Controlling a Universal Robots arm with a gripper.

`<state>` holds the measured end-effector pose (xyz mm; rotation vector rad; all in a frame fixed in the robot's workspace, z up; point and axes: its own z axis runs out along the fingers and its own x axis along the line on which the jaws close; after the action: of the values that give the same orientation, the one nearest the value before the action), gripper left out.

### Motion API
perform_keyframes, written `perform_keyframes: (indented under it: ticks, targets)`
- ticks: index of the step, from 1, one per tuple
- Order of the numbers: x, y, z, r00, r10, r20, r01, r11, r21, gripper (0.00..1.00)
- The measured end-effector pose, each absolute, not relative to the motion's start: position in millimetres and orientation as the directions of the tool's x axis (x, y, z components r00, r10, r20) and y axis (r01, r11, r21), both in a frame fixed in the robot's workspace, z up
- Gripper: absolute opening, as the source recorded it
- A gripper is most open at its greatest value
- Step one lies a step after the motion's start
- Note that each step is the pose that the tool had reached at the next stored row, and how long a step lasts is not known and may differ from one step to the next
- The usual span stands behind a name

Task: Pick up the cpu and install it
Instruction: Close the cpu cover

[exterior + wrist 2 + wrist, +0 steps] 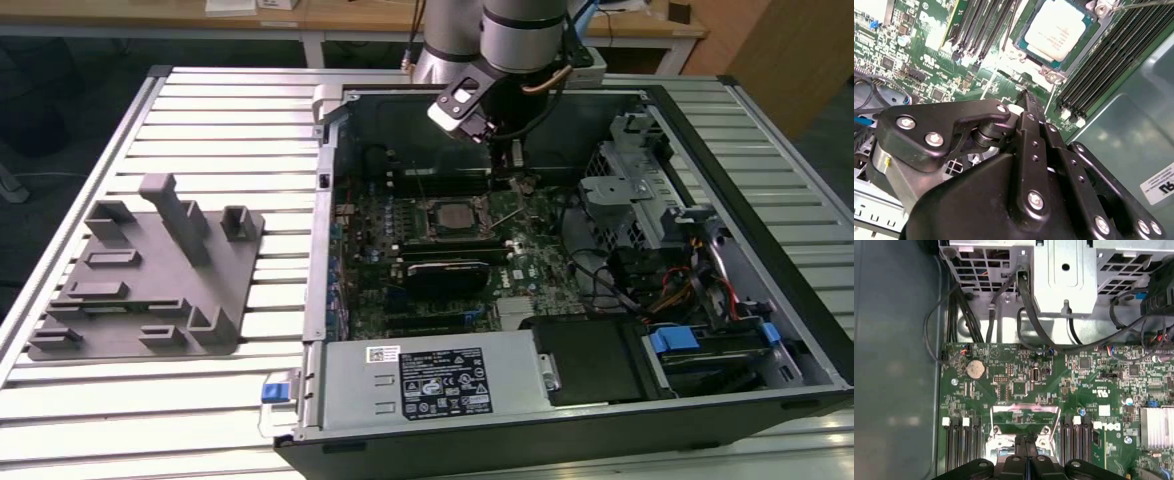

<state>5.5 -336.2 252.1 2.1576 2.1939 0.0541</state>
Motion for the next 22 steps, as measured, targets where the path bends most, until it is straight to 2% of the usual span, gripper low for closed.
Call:
perform_keyframes:
  ticks: [22]
  targets:
    - [28.8,-335.2,260.6,-0.016,1.000,-0.021,0.997,0.017,0.070,0.11]
